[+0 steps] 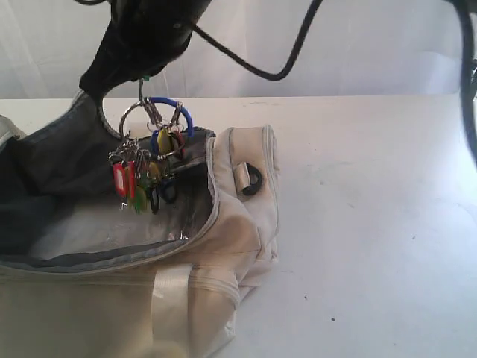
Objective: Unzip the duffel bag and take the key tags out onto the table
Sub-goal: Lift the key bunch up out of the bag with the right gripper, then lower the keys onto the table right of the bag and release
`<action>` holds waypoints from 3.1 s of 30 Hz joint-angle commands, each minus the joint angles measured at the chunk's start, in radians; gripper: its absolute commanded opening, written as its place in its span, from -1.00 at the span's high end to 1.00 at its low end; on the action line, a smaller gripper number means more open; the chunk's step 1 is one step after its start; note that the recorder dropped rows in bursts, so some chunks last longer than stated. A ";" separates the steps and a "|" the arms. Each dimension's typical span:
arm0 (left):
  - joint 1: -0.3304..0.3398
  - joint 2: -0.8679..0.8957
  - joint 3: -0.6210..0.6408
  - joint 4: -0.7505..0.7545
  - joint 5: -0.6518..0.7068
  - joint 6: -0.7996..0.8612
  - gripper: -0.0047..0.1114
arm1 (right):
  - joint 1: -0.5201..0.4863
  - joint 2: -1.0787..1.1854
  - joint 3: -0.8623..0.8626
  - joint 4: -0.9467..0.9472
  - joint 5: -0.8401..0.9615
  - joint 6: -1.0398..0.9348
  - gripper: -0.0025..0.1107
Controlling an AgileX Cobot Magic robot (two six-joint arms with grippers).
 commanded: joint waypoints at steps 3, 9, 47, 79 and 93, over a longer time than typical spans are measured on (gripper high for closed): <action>-0.003 -0.007 0.010 -0.027 -0.005 0.002 0.92 | -0.012 -0.097 -0.001 0.002 -0.005 -0.018 0.96; -0.003 -0.007 0.012 -0.027 -0.007 0.002 0.92 | -0.042 -0.172 -0.001 -0.006 0.004 -0.018 0.96; -0.003 -0.007 0.014 -0.051 -0.007 0.002 0.92 | -0.352 -0.354 0.052 -0.032 0.253 -0.010 0.96; -0.003 -0.007 0.014 -0.050 -0.005 0.021 0.92 | -0.409 -0.218 0.920 0.048 -0.440 0.193 0.96; -0.003 -0.007 0.014 -0.051 -0.001 0.023 0.92 | -0.409 -0.127 0.935 0.056 -0.418 0.248 0.90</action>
